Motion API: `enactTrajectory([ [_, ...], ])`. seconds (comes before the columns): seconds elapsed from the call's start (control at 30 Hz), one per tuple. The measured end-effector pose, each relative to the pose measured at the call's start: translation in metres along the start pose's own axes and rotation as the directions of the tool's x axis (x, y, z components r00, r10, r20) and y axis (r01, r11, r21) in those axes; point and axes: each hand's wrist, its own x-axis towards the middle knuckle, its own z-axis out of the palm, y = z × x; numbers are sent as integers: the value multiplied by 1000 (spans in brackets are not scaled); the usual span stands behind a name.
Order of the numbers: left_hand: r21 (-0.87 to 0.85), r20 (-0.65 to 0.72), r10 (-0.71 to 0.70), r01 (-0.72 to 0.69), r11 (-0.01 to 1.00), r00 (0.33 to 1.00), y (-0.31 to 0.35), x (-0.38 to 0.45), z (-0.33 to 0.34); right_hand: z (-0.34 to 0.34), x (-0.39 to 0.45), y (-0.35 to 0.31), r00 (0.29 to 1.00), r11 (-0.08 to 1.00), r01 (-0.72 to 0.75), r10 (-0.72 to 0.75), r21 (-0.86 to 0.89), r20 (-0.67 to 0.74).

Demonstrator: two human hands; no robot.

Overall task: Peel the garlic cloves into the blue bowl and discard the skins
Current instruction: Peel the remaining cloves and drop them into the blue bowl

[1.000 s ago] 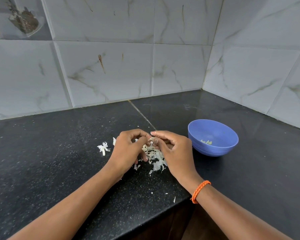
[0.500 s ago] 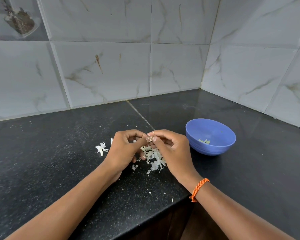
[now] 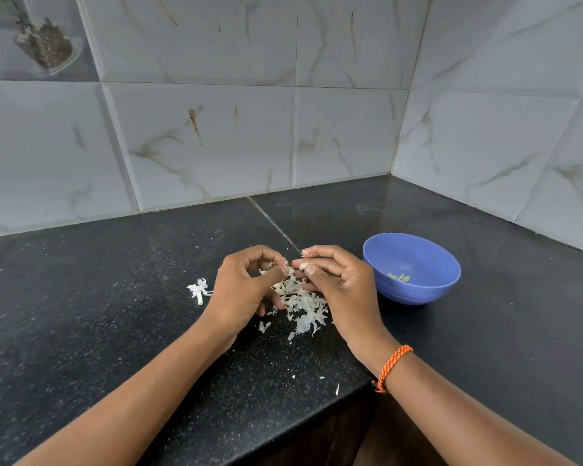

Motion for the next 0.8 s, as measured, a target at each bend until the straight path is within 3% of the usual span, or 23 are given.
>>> enactTrajectory([
  [0.3, 135, -83, 67, -56, 989, 994, -4, 5, -7, 0, -1, -3, 1000, 998, 1, -2, -60, -14],
  [0.5, 149, -50, 68, -59, 987, 996, -4, 3, -5, 4, -3, -4, 1000, 997, 12, -12, -78, 1],
  [0.8, 424, -99, 197, -138, 895, 975, -8, 6, -8, 3, -2, -2, 1000, 998, 14, -15, -67, -5],
])
